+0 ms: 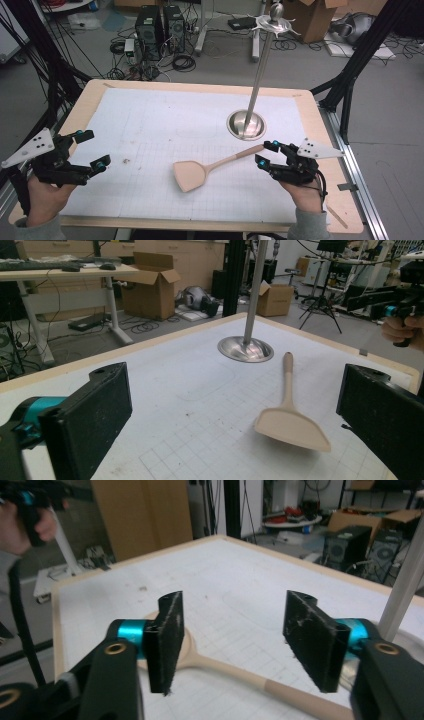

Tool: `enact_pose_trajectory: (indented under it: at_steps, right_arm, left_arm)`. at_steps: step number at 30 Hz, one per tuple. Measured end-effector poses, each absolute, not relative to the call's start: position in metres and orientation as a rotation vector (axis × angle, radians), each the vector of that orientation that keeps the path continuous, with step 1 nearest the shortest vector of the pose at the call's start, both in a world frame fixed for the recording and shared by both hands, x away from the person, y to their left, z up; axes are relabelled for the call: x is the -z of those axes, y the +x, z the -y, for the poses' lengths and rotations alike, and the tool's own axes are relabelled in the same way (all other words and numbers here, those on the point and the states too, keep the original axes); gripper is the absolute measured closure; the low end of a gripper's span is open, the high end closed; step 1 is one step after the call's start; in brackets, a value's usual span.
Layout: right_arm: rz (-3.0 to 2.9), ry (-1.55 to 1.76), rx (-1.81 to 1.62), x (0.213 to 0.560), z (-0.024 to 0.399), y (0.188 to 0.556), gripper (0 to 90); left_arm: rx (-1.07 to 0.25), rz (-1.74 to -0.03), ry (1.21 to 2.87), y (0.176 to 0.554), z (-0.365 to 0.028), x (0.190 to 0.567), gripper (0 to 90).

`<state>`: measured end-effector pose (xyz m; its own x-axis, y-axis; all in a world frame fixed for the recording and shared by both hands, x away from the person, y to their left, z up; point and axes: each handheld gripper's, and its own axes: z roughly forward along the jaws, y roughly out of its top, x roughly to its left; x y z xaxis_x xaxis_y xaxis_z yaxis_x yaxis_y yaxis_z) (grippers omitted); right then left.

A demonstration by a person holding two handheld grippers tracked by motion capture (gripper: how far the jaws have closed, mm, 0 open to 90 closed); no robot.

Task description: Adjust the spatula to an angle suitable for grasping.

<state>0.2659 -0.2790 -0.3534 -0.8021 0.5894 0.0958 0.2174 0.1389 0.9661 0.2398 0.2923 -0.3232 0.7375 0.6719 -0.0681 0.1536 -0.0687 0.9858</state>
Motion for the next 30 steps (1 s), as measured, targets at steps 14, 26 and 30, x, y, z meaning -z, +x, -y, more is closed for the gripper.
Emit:
enact_pose_trajectory:
  at_steps: [14, 26, 30]
  right_arm:
    - [-2.192, 0.874, -1.574, 0.367, 0.264, 0.277, 81.6]
    - [-2.213, 0.942, -1.537, 0.383, 0.252, 0.29, 89.8]
    - [-2.236, 0.932, -1.52, 0.387, 0.244, 0.294, 89.9]
  left_arm:
    - [-0.479, -0.689, 1.636, 0.239, -0.288, 0.327, 1.7]
    - [-0.489, -0.699, 1.649, 0.239, -0.287, 0.33, 1.7]
    - [-0.49, -0.704, 1.653, 0.238, -0.287, 0.331, 1.7]
